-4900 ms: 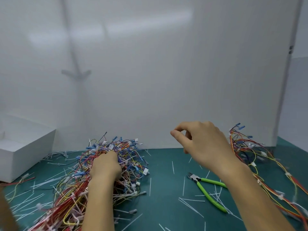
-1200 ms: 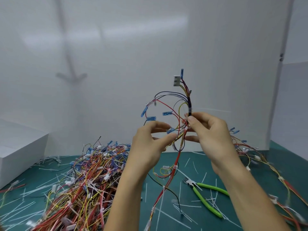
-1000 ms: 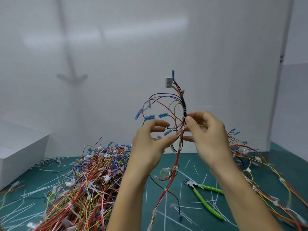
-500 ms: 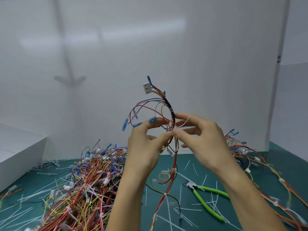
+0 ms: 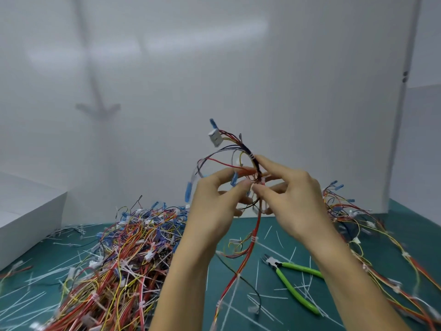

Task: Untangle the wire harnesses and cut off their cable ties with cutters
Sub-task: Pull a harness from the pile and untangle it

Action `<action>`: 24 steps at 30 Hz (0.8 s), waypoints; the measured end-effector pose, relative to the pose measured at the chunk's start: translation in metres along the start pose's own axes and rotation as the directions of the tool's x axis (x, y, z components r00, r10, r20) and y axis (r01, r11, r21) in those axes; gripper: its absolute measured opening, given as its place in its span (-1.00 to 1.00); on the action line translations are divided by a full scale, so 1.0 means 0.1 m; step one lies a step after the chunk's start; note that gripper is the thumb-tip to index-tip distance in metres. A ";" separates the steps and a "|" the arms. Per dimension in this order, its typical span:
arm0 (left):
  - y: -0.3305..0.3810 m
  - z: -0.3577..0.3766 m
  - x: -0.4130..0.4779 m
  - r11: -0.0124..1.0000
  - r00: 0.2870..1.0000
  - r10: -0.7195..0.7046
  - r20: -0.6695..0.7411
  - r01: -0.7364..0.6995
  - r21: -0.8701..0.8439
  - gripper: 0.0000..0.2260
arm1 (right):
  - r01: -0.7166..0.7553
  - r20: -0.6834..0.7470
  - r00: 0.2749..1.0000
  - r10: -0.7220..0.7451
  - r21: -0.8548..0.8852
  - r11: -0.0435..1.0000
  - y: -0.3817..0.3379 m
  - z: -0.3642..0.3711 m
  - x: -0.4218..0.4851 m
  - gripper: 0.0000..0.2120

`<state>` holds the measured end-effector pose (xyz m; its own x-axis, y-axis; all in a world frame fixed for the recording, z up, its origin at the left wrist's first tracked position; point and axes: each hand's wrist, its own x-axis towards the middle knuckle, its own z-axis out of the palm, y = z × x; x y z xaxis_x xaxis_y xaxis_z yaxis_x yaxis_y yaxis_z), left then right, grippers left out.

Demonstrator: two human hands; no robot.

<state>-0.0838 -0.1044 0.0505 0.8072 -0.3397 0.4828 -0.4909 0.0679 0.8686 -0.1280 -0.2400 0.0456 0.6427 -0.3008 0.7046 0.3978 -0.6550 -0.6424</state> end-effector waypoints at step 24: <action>-0.65 0.01 0.01 0.718 0.829 -0.431 0.357 0.075 0.692 -0.96 | -0.328 0.117 0.942 0.315 0.120 0.937 0.49 0.23 0.02 -0.55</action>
<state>-0.0513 -0.1102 -0.0060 0.7637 -0.6454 -0.0136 -0.5187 -0.6260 0.5823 -0.0928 -0.2567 0.0086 0.8072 -0.4081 0.4264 0.2407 -0.4319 -0.8692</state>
